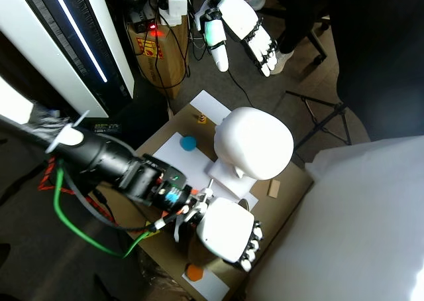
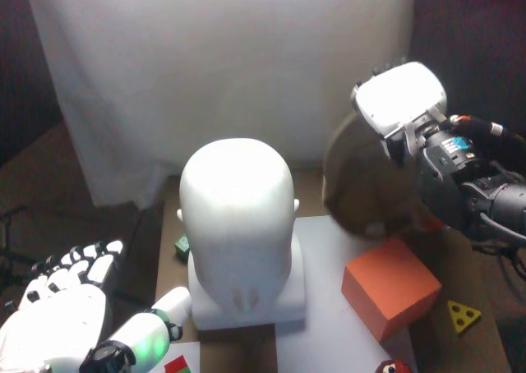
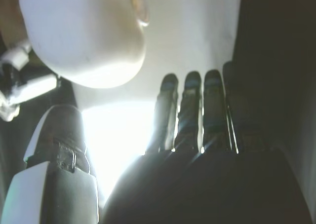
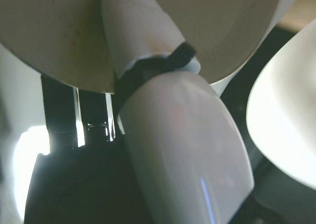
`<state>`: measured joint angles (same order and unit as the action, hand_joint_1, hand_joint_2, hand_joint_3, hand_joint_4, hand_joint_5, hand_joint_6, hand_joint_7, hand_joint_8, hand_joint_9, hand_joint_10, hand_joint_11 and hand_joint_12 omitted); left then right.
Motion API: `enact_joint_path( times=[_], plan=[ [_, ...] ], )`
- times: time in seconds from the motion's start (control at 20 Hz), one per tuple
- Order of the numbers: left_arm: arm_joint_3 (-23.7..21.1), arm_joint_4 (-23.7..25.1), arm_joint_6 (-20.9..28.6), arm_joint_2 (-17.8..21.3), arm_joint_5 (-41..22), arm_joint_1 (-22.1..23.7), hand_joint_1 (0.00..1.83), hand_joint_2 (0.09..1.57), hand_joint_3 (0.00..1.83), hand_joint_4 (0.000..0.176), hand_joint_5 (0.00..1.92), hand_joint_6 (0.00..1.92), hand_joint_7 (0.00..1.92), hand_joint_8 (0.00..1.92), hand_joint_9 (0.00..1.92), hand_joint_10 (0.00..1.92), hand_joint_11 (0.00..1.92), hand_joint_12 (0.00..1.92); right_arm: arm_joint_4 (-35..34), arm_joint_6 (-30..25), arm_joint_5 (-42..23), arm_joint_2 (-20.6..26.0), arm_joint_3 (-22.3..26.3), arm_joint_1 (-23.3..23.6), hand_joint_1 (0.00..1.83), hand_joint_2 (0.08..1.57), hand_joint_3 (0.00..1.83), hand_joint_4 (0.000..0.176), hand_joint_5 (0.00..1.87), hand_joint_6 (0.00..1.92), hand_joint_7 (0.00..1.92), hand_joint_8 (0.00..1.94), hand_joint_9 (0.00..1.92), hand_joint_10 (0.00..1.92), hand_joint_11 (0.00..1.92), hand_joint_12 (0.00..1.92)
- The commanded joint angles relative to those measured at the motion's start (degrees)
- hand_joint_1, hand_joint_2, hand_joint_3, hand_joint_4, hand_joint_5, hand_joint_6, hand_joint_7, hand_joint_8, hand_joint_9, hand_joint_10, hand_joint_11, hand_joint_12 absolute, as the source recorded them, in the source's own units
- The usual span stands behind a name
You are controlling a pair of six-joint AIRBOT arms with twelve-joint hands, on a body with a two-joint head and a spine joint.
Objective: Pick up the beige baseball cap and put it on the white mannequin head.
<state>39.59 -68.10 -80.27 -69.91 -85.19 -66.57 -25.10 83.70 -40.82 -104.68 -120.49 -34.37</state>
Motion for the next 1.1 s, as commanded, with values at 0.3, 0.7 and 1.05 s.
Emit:
enact_joint_path(
  times=[0.3,0.7,1.05],
  plan=[
    [-0.5,8.6,6.7,1.2,-5.8,-3.0,0.00,1.13,0.00,0.038,0.09,0.00,0.07,0.00,0.03,0.00,0.00,0.33,6.2,4.5,-24.3,2.0,7.9,7.1,1.49,1.12,0.00,0.000,0.84,0.97,0.95,0.94,0.87,1.24,0.90,1.58],
    [-0.8,9.7,6.9,2.6,-7.6,-6.0,0.00,1.14,0.00,0.039,0.08,0.00,0.07,0.00,0.04,0.00,0.00,0.34,12.0,9.8,-32.1,3.8,19.6,8.6,1.37,1.14,0.00,0.000,0.82,1.08,0.93,1.03,0.90,1.37,0.93,1.45],
    [-2.9,9.4,8.0,4.1,-9.8,-9.8,0.00,1.14,0.00,0.037,0.09,0.00,0.06,0.00,0.03,0.00,0.00,0.34,14.5,14.1,-35.1,4.4,28.4,6.1,1.48,1.13,0.00,0.000,0.83,0.99,0.92,0.99,0.87,1.26,0.88,1.61]
  ],
)
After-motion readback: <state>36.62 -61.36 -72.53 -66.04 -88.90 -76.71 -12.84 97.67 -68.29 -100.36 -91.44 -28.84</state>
